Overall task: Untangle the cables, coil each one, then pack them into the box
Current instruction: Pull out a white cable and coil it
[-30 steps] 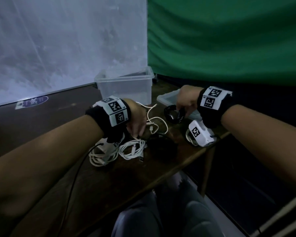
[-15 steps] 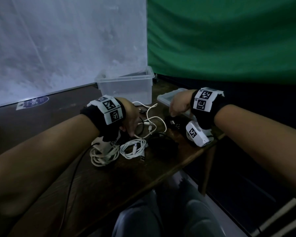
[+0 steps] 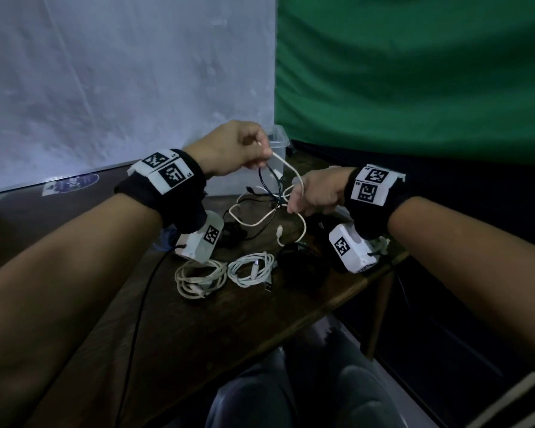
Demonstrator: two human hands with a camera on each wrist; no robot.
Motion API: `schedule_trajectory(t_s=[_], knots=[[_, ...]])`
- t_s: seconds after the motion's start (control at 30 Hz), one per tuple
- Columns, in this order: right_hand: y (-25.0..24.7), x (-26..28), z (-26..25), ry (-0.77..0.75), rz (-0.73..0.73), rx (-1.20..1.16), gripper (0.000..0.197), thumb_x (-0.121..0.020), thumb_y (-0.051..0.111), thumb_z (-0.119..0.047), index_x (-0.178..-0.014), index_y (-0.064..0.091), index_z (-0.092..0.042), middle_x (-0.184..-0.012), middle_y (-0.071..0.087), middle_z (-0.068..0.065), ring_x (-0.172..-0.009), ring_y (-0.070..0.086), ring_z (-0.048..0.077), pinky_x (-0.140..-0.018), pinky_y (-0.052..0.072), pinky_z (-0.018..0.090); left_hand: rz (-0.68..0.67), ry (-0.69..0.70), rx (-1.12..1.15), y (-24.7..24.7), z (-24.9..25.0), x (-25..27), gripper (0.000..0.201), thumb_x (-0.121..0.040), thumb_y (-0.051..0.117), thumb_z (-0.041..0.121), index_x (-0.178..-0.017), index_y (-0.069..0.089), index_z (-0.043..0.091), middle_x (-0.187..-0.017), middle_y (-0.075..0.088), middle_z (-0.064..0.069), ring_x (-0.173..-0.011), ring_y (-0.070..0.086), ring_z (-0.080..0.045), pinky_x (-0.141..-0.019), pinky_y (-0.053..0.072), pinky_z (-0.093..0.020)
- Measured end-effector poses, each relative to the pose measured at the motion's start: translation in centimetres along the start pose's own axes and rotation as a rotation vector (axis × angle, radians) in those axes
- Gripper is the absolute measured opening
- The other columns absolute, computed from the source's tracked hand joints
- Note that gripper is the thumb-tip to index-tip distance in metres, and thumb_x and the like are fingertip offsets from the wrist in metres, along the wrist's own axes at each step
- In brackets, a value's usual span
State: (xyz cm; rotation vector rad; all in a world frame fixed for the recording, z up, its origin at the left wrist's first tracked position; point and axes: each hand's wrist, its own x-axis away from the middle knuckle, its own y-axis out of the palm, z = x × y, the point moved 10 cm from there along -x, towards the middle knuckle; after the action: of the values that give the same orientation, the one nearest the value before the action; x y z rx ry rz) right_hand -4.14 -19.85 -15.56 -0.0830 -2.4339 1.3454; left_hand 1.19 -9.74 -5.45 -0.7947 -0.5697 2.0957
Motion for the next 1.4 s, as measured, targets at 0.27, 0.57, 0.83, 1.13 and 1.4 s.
schedule_trajectory(t_s=[0.27,0.57,0.83,1.13,1.4], knots=[[-3.9,-0.2,0.3,-0.02,0.261,-0.423,0.023,-0.099,0.042,-0.017,-0.083,0.058,-0.018,-0.082,0.061,0.0,-0.067,0.056,0.014,-0.056,0.044,0.026,0.522,0.107,0.227,-6.6,-0.3,1.2,0.021,-0.093,0.053,0.005,-0.076,0.05,0.018,-0.072,0.059,-0.004,-0.056,0.06,0.001,-0.056,0.047,-0.015],[-7.6,0.6,-1.7,-0.216,0.515,-0.645,0.023,-0.096,0.052,-0.029,-0.081,0.067,-0.02,-0.073,0.05,0.002,-0.059,0.042,0.012,-0.05,0.037,0.025,0.397,-0.102,0.286,-4.8,-3.8,1.6,0.026,-0.099,0.044,0.016,-0.075,0.053,0.012,-0.068,0.06,-0.005,-0.05,0.057,-0.004,-0.052,0.047,-0.016],[-5.2,-0.7,-3.6,-0.212,0.371,-0.584,0.012,-0.09,0.063,-0.015,-0.081,0.062,-0.007,-0.071,0.06,0.008,-0.06,0.055,0.014,-0.055,0.047,0.022,0.431,-0.166,0.351,-4.8,-5.0,2.1,0.036,-0.102,0.038,0.021,-0.071,0.055,0.01,-0.042,0.056,0.005,-0.035,0.045,-0.006,-0.042,0.035,-0.018],[-3.9,-1.8,-5.1,-0.191,0.383,-0.319,0.016,-0.084,0.067,-0.011,-0.069,0.066,-0.013,-0.063,0.06,0.006,-0.052,0.051,0.012,-0.053,0.044,0.022,0.483,-0.234,0.525,-5.2,-6.3,2.9,0.038,-0.101,0.037,0.022,-0.066,0.048,0.013,-0.041,0.041,0.004,-0.035,0.034,-0.011,-0.041,0.028,-0.021],[-5.0,-2.7,-4.5,-0.185,0.499,-0.413,0.019,-0.08,0.072,-0.008,-0.064,0.063,-0.015,-0.074,0.066,0.005,-0.062,0.056,0.013,-0.055,0.046,0.02,0.337,-0.268,0.774,-4.2,-5.7,3.4,0.038,-0.1,0.034,0.024,-0.064,0.038,0.016,-0.04,0.028,0.004,-0.039,0.031,-0.012,-0.045,0.028,-0.023]])
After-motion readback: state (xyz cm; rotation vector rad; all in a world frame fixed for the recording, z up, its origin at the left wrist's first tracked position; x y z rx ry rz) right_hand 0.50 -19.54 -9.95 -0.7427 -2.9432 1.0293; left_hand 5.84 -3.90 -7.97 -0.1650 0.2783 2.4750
